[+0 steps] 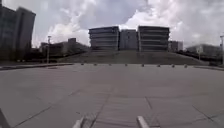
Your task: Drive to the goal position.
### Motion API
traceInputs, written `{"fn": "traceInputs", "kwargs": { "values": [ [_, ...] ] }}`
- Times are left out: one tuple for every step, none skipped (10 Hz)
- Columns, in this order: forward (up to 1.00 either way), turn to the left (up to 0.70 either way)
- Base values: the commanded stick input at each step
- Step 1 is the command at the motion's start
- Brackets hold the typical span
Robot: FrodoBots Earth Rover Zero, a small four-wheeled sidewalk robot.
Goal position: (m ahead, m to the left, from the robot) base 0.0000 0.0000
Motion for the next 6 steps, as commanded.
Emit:
{"fn": "traceInputs", "kwargs": {
  "values": [
    [0.7,0.02],
    [0.7,0.02],
    [0.7,0.02],
    [0.7,0.02],
    [0.7,0.02],
    [0.7,0.02]
  ]
}}
